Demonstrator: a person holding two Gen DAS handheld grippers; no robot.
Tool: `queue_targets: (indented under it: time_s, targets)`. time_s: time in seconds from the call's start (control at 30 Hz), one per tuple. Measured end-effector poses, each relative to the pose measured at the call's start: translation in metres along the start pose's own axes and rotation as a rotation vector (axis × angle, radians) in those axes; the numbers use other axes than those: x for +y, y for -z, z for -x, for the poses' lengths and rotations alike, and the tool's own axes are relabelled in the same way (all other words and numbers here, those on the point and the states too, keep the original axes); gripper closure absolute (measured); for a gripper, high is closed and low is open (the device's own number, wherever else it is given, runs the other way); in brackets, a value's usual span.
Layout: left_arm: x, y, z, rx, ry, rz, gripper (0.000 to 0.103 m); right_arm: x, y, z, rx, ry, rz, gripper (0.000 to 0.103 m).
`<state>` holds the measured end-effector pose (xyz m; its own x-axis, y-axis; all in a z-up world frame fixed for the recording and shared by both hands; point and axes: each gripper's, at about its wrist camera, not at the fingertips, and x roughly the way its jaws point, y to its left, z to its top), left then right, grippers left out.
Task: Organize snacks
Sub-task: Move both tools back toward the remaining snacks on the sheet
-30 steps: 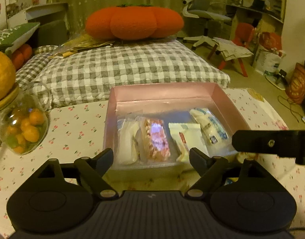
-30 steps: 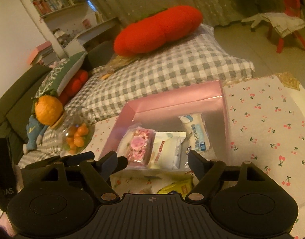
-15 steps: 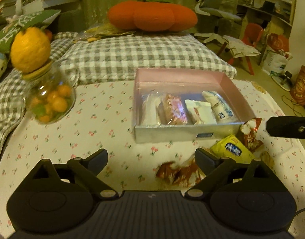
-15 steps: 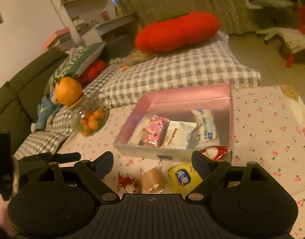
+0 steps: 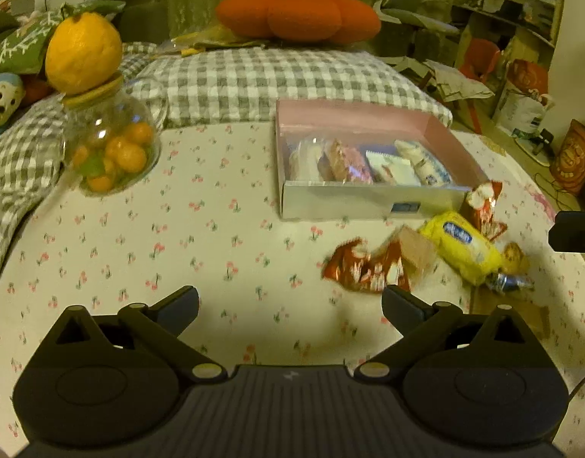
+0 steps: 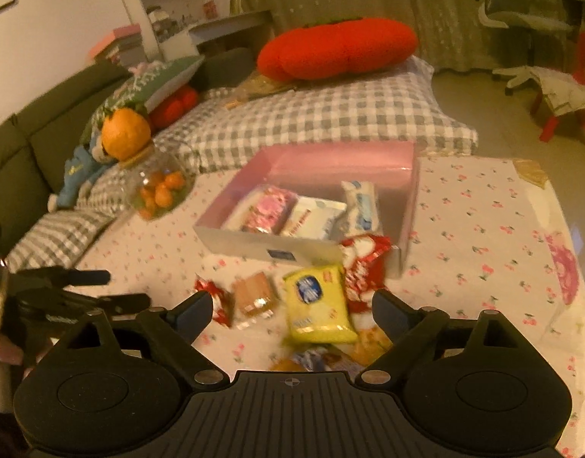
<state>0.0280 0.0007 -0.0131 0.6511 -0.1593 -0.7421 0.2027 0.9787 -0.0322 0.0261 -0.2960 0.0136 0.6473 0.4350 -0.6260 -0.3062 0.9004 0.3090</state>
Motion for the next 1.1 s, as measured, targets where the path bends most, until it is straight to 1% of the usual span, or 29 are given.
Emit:
queue_targets:
  time_s: [0.17,0.37,0.47,0.6,0.73,0.8,0.9,0.97,1.1]
  targets:
    - [0.003,0.02,0.001,-0.005,0.05,0.01,0.001,-0.005,0.019,0.002,0.023,0.013,0.038,0.01]
    - [0.006,0.036,0.001,-0.013,0.079,0.009,0.001,-0.009,0.039,0.001,0.055,0.033,0.107,0.008]
    - [0.005,0.044,0.001,-0.012,0.118,0.006,0.001,-0.012,0.047,-0.001,0.079,0.04,0.131,0.007]
    - [-0.002,0.054,0.0,0.002,0.171,-0.036,0.001,-0.013,0.057,-0.007,0.116,0.047,0.175,0.007]
    - [-0.015,0.065,-0.003,0.031,0.198,-0.105,0.001,-0.014,0.067,-0.02,0.171,0.068,0.215,0.007]
    - [-0.02,0.069,-0.004,0.03,0.194,-0.137,0.001,-0.014,0.069,-0.026,0.192,0.069,0.219,0.007]
    - [-0.028,0.074,-0.003,0.022,0.181,-0.194,0.001,-0.011,0.072,-0.031,0.187,0.083,0.249,0.003]
    - [-0.03,0.077,-0.002,0.013,0.188,-0.204,0.0,-0.008,0.074,-0.033,0.18,0.093,0.269,0.001]
    - [-0.033,0.079,-0.002,-0.001,0.186,-0.203,0.0,-0.001,0.076,-0.035,0.167,0.077,0.282,0.001]
